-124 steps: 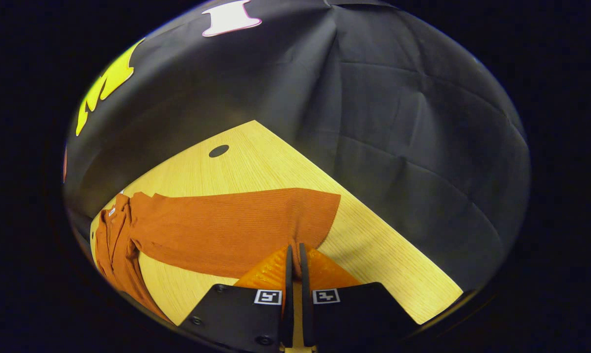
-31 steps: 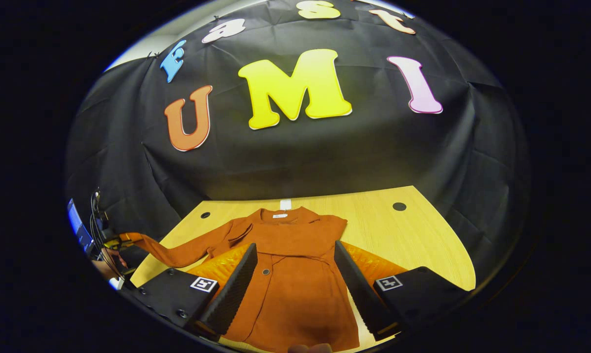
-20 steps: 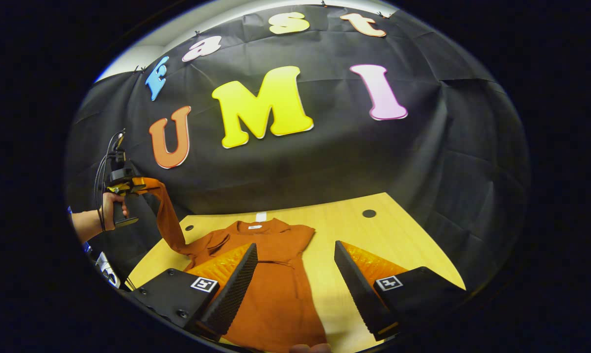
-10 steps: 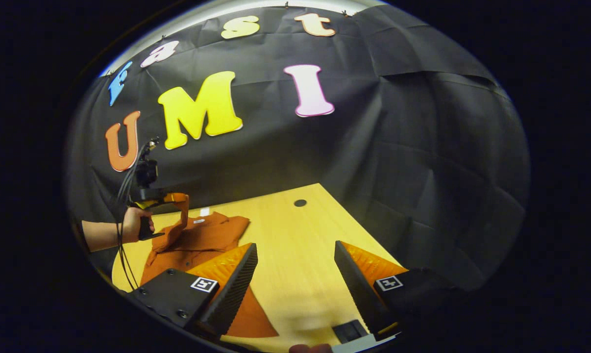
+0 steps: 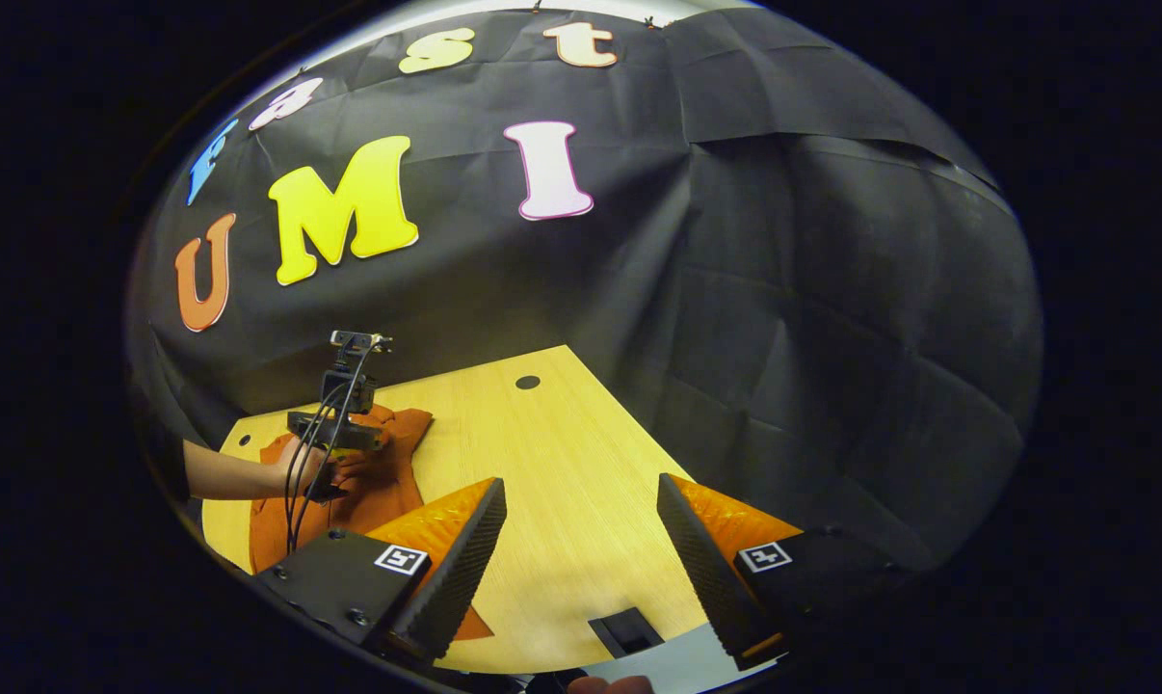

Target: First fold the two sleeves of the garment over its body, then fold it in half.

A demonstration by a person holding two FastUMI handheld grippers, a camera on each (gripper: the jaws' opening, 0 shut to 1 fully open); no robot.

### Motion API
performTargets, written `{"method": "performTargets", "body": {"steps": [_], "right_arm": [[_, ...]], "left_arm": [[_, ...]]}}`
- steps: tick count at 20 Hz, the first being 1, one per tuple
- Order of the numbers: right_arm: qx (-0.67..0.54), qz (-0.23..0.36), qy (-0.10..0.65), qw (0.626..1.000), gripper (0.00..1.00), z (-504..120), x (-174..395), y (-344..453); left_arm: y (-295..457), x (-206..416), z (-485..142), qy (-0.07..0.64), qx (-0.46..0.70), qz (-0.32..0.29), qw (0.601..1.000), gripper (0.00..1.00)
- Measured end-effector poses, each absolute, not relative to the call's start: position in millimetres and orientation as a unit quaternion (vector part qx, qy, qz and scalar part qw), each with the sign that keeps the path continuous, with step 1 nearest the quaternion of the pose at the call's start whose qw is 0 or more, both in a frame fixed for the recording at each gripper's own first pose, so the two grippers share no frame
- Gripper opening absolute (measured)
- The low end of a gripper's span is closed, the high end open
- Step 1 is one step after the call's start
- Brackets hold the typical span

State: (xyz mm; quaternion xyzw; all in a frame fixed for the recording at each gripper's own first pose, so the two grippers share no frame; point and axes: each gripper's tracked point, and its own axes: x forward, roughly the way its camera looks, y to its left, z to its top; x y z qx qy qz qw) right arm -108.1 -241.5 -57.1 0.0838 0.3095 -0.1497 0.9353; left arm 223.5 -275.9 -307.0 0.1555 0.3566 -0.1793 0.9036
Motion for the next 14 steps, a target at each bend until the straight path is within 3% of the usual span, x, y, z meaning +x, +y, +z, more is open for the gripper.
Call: {"method": "performTargets", "body": {"steps": [2,6,14], "right_arm": [[0.084,-0.136,0.310,0.937,1.00,-57.7,-100.7,-231.8],[0.075,-0.105,0.303,0.944,1.00,-57.8,-74.9,-201.8],[0.064,-0.022,0.254,0.965,1.00,-37.4,-20.6,-124.9]], "left_arm": [[-292.4,216.6,-303.5,0.353,0.137,-0.209,0.901,0.26],[-293.0,205.5,-271.4,0.317,0.136,-0.216,0.914,1.00],[-203.1,140.7,-124.4,0.212,0.041,-0.151,0.965,1.00]]}}
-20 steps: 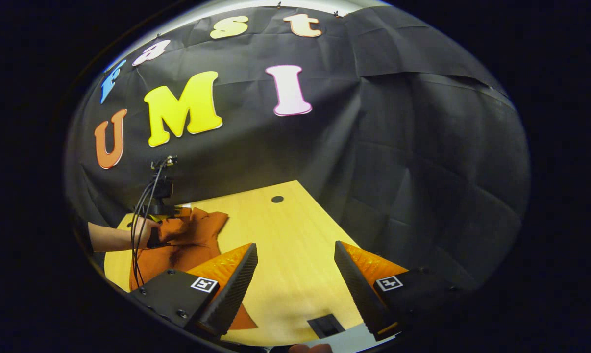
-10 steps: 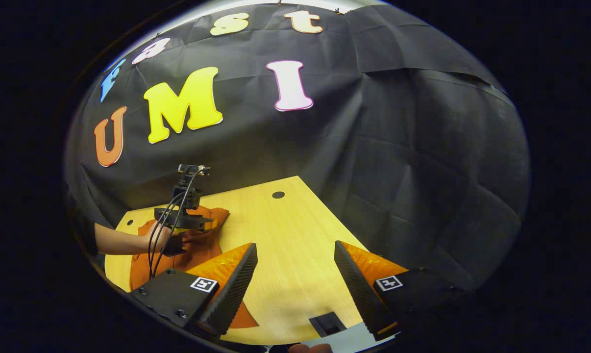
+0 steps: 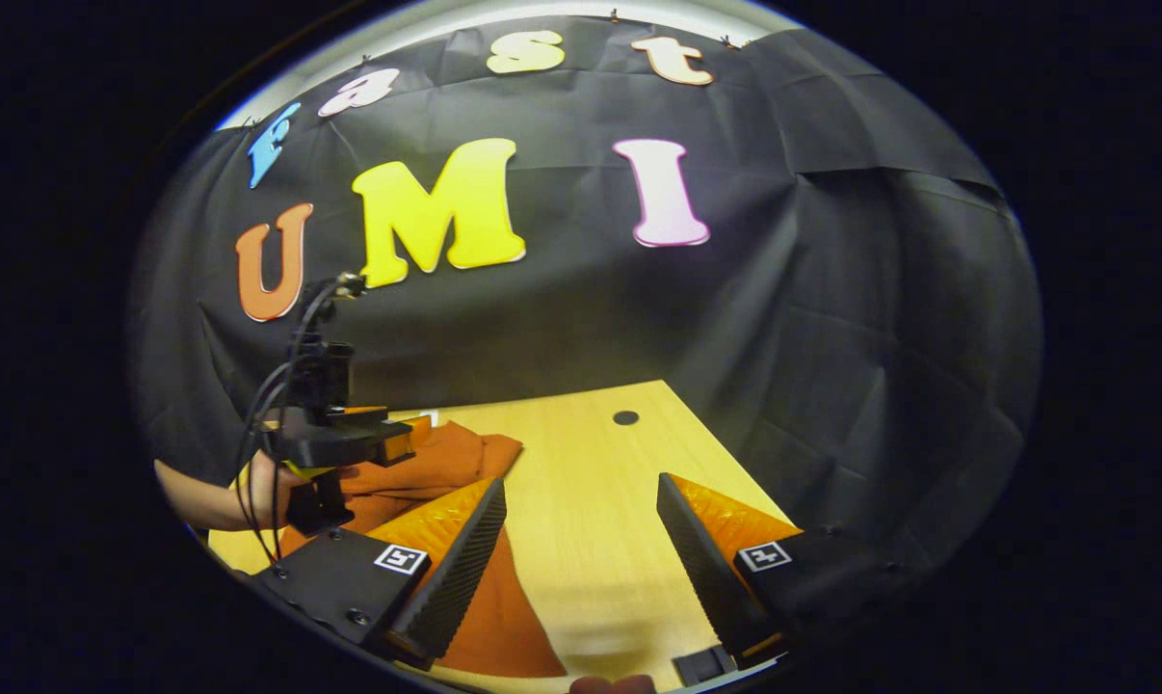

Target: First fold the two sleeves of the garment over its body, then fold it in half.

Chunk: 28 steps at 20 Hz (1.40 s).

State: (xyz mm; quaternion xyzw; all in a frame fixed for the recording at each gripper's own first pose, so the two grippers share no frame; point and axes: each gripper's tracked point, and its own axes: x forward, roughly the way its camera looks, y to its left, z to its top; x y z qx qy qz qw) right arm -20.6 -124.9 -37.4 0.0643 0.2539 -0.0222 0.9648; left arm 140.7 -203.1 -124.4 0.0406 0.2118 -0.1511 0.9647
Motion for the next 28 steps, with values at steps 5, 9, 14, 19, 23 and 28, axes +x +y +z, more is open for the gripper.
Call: {"method": "performTargets", "body": {"steps": [5,9,14,19,23,28], "right_arm": [[0.055,0.051,0.208,0.975,1.00,-8.5,6.4,-52.5],[0.039,0.091,0.157,0.983,1.00,23.0,12.7,-8.5],[0.037,0.119,0.155,0.980,0.99,24.9,13.1,7.8],[0.034,0.126,0.203,0.971,0.99,0.1,-0.2,-9.7],[0.034,0.122,0.303,0.944,0.99,-65.7,-44.2,-35.9],[0.033,0.089,0.422,0.902,1.00,-163.7,-116.6,-66.5]], "left_arm": [[-108.2,79.6,-20.6,0.122,-0.002,-0.080,0.989,0.99],[-37.4,26.0,39.0,0.081,-0.044,-0.024,0.995,0.99],[14.1,-3.9,45.0,0.077,-0.047,0.003,0.996,0.98],[39.1,-33.0,-9.2,0.155,-0.030,-0.041,0.987,0.96],[70.7,-85.7,-93.5,0.279,-0.072,-0.064,0.955,0.97],[113.5,-183.4,-209.8,0.437,-0.138,-0.055,0.887,0.99]]}}
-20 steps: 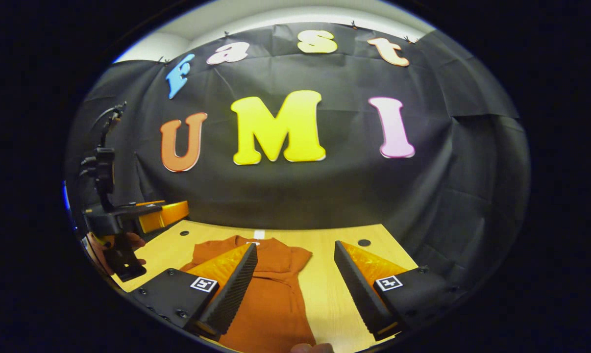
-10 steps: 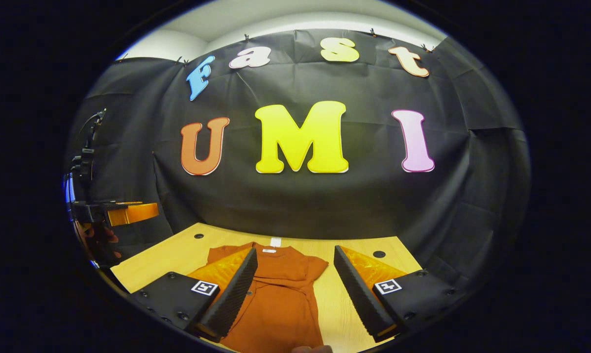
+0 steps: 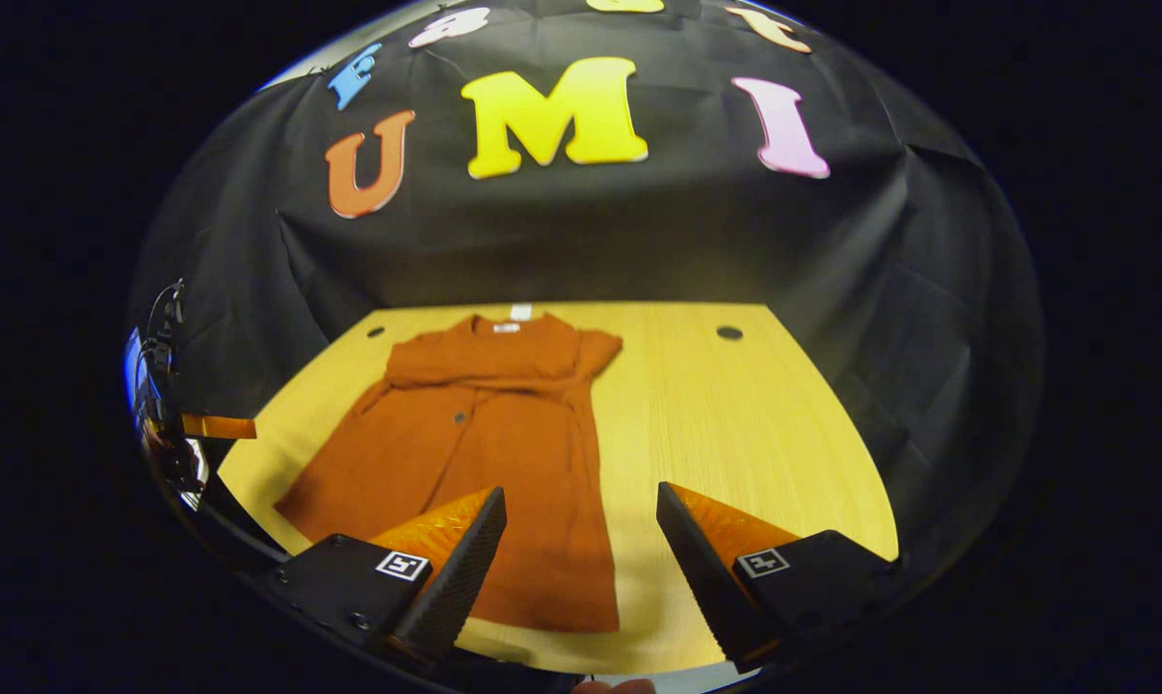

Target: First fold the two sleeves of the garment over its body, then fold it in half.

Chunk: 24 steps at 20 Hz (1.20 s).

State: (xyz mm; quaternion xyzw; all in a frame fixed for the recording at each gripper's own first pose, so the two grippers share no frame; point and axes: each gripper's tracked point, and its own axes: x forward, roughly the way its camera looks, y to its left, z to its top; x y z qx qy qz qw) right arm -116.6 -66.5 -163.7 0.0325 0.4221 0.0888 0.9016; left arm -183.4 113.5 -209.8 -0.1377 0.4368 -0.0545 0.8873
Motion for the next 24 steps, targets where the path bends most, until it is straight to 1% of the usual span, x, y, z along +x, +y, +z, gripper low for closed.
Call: {"method": "performTargets", "body": {"steps": [1,2,4,8,9,10,12,13,15,16,17,18,19,20,21,23,24], "right_arm": [[0.034,0.084,0.440,0.893,0.99,-180.2,-129.1,-66.6],[0.033,0.079,0.457,0.885,1.00,-194.4,-138.7,-68.1],[0.036,0.070,0.487,0.870,1.00,-219.8,-156.4,-67.6],[0.018,0.058,0.511,0.858,1.00,-246.4,-175.6,-68.4],[0.016,0.056,0.519,0.853,1.00,-253.3,-180.0,-67.4],[0.018,0.053,0.526,0.848,1.00,-259.8,-183.3,-65.6],[0.004,0.046,0.543,0.838,1.00,-272.8,-189.5,-68.9],[0.001,0.050,0.536,0.843,1.00,-274.4,-185.8,-65.0],[-0.005,0.055,0.540,0.840,1.00,-272.2,-186.6,-61.4],[-0.005,0.058,0.540,0.840,1.00,-273.1,-186.2,-58.6],[-0.006,0.067,0.541,0.839,0.92,-272.7,-186.0,-53.4],[-0.010,0.072,0.540,0.838,0.87,-272.6,-185.4,-50.4],[-0.006,0.082,0.542,0.837,0.76,-273.6,-186.4,-45.3],[-0.007,0.089,0.541,0.836,0.59,-272.0,-184.8,-42.2],[-0.004,0.098,0.543,0.834,0.43,-274.3,-183.6,-37.3],[0.000,0.101,0.553,0.827,0.15,-274.6,-181.2,-35.0],[0.011,0.104,0.555,0.825,0.15,-273.2,-178.4,-33.6]], "left_arm": [[116.3,-200.4,-227.3,0.462,-0.142,-0.053,0.874,0.99],[117.4,-214.5,-240.3,0.478,-0.146,-0.055,0.864,0.99],[115.3,-228.2,-257.0,0.500,-0.153,-0.054,0.850,0.99],[100.7,-230.7,-265.4,0.514,-0.169,-0.066,0.838,0.99],[100.2,-226.6,-266.0,0.507,-0.167,-0.070,0.843,0.99],[100.1,-226.4,-266.1,0.510,-0.168,-0.069,0.840,0.98],[92.8,-224.9,-264.6,0.511,-0.179,-0.073,0.838,0.98],[86.2,-225.2,-263.4,0.511,-0.188,-0.079,0.835,0.99],[68.4,-225.5,-262.3,0.511,-0.210,-0.097,0.828,0.99],[56.3,-228.9,-263.0,0.518,-0.226,-0.109,0.818,0.99],[48.7,-226.5,-262.0,0.515,-0.234,-0.116,0.816,0.96],[45.6,-226.7,-265.8,0.519,-0.230,-0.117,0.815,0.96],[47.4,-223.9,-269.9,0.518,-0.226,-0.112,0.818,0.88],[50.6,-222.6,-274.8,0.525,-0.222,-0.102,0.815,0.82],[55.2,-221.1,-277.4,0.529,-0.220,-0.093,0.815,0.56],[57.8,-221.2,-279.6,0.532,-0.220,-0.085,0.814,0.27],[57.2,-223.0,-278.2,0.536,-0.216,-0.088,0.811,0.13]]}}
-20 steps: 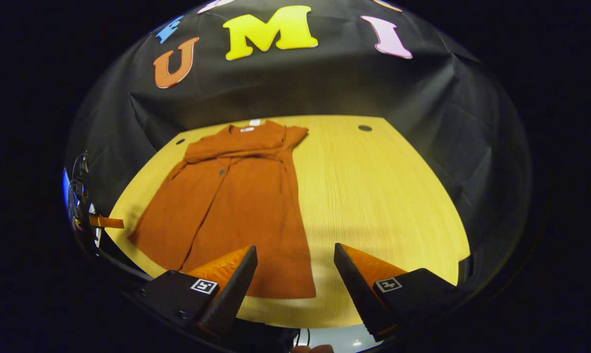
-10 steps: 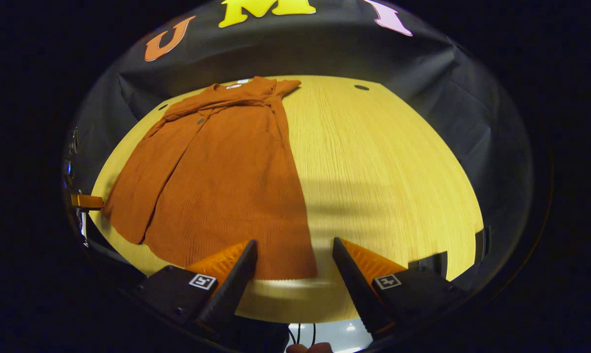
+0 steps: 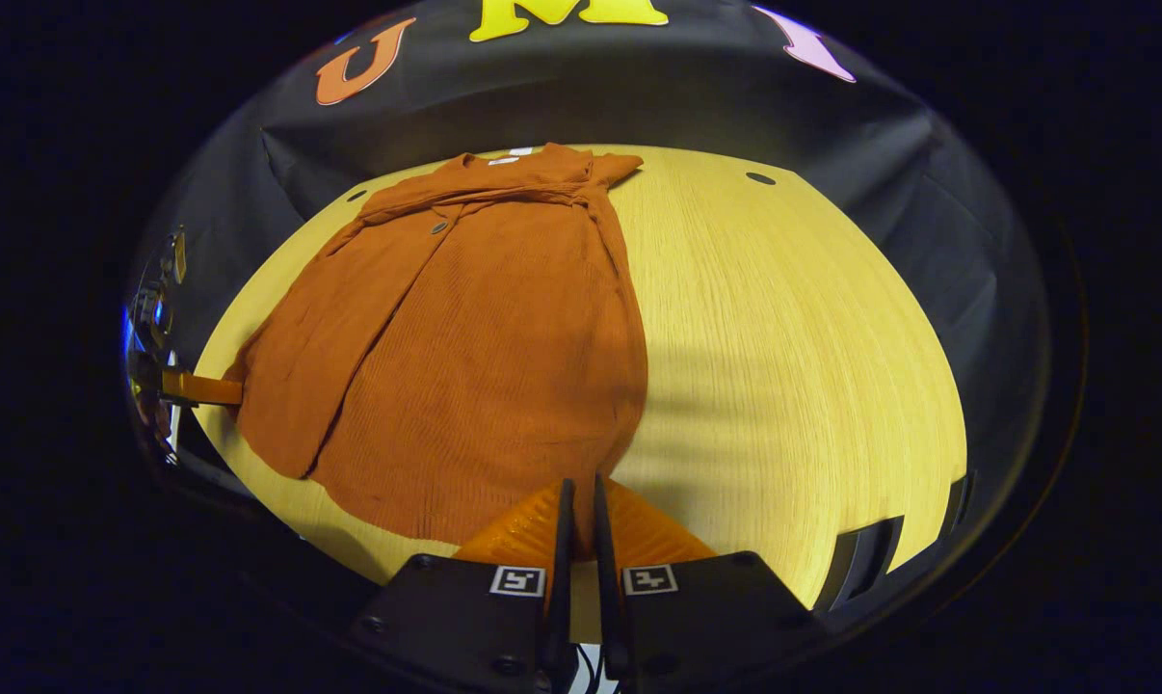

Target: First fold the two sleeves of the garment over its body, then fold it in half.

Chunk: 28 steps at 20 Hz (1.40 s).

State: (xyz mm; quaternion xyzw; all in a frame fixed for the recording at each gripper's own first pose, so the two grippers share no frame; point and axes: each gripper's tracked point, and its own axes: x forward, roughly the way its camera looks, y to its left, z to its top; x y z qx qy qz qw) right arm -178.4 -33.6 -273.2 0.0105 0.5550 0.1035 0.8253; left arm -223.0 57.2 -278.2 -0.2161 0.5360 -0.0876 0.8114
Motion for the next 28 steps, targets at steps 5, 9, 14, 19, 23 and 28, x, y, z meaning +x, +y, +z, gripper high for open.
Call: {"method": "performTargets", "body": {"steps": [5,9,14,19,23,28], "right_arm": [[0.059,0.086,0.549,0.829,0.01,-256.0,-159.5,-35.8],[0.082,0.085,0.506,0.855,0.01,-218.4,-120.5,-36.1],[0.100,0.103,0.446,0.884,0.01,-164.6,-53.4,-23.2],[0.099,0.128,0.401,0.902,0.01,-121.0,23.1,-12.1],[0.080,0.137,0.366,0.917,0.00,-99.4,96.7,-4.8],[0.061,0.132,0.318,0.937,0.01,-80.5,204.8,18.2]], "left_arm": [[57.9,-215.9,-264.0,0.526,-0.164,-0.106,0.828,0.04],[59.6,-188.5,-231.0,0.491,-0.162,-0.118,0.848,0.03],[50.6,-129.0,-179.0,0.433,-0.169,-0.139,0.874,0.03],[42.7,-48.9,-133.1,0.365,-0.123,-0.165,0.908,0.03],[57.5,30.1,-103.1,0.297,-0.025,-0.161,0.941,0.03],[65.1,123.3,-73.3,0.245,-0.001,-0.151,0.958,0.04]]}}
